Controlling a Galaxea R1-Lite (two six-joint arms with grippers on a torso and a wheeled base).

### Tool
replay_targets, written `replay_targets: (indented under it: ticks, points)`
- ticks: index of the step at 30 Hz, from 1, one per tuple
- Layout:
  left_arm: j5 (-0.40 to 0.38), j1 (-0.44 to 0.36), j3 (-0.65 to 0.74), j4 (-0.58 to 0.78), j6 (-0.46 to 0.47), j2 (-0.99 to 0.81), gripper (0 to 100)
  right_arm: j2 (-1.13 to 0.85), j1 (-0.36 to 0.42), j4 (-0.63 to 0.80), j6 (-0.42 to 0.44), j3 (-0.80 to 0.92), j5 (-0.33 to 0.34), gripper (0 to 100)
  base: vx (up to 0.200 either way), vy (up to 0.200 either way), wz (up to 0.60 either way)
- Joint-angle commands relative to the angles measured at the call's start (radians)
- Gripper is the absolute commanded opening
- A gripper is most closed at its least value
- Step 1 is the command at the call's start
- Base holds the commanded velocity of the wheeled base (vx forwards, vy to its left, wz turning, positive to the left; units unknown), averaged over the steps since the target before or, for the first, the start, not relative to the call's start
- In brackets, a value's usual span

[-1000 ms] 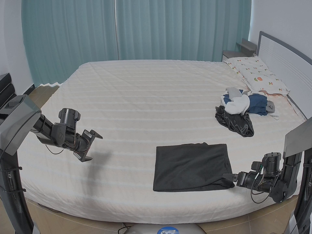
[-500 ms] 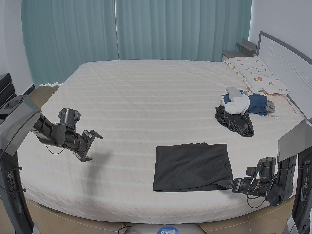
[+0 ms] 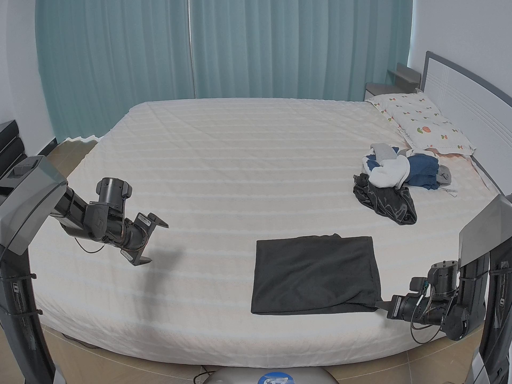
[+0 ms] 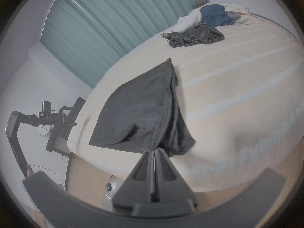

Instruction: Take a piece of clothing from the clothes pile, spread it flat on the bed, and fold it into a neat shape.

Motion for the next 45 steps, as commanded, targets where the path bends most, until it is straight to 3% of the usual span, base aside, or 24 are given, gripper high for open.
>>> replay_targets:
  ticks: [1, 15, 16, 22, 25, 27, 28, 29, 30, 33, 45]
  points:
    - [0.000, 0.000, 0.000, 0.001, -0.001, 0.000, 100, 0.006, -0.035, -0.009, -0.013, 0.016, 0.004, 0, 0.000, 0.000, 0.00]
    - [0.000, 0.000, 0.000, 0.001, -0.001, 0.000, 100, 0.049, -0.074, -0.009, -0.099, 0.041, 0.004, 0, 0.000, 0.000, 0.00]
    - [0.000, 0.000, 0.000, 0.001, -0.001, 0.000, 100, 0.052, -0.078, -0.009, -0.104, 0.041, 0.004, 100, 0.000, 0.000, 0.00]
    - [0.000, -0.001, 0.000, 0.001, 0.000, 0.000, 100, 0.028, -0.104, -0.011, -0.113, 0.045, 0.008, 100, 0.000, 0.000, 0.00]
    - [0.000, -0.001, 0.008, -0.004, 0.003, 0.000, 100, -0.046, -0.123, -0.011, -0.075, 0.031, 0.029, 100, 0.000, 0.000, 0.00]
    - [0.000, -0.003, 0.012, -0.004, 0.005, 0.000, 100, -0.066, -0.124, -0.011, -0.029, 0.025, 0.044, 100, 0.000, 0.000, 0.00]
    - [0.002, -0.007, 0.012, -0.005, 0.005, 0.000, 100, -0.077, -0.120, -0.011, 0.041, 0.010, 0.052, 100, 0.000, 0.000, 0.00]
    - [0.002, -0.007, 0.012, -0.005, 0.005, 0.000, 100, -0.077, -0.120, -0.011, 0.041, 0.010, 0.052, 100, 0.000, 0.000, 0.00]
    - [0.003, -0.010, 0.012, -0.004, 0.007, 0.000, 100, -0.072, -0.118, -0.011, 0.139, -0.019, 0.054, 100, 0.000, 0.000, 0.00]
    - [0.002, -0.009, 0.011, -0.004, 0.005, -0.001, 100, -0.044, -0.126, -0.011, 0.260, -0.048, 0.063, 100, -0.200, 0.000, 0.00]
    - [0.000, -0.010, -0.011, -0.002, -0.001, 0.000, 100, -0.011, -0.130, -0.011, 0.442, -0.131, 0.067, 100, -0.067, 0.000, 0.00]
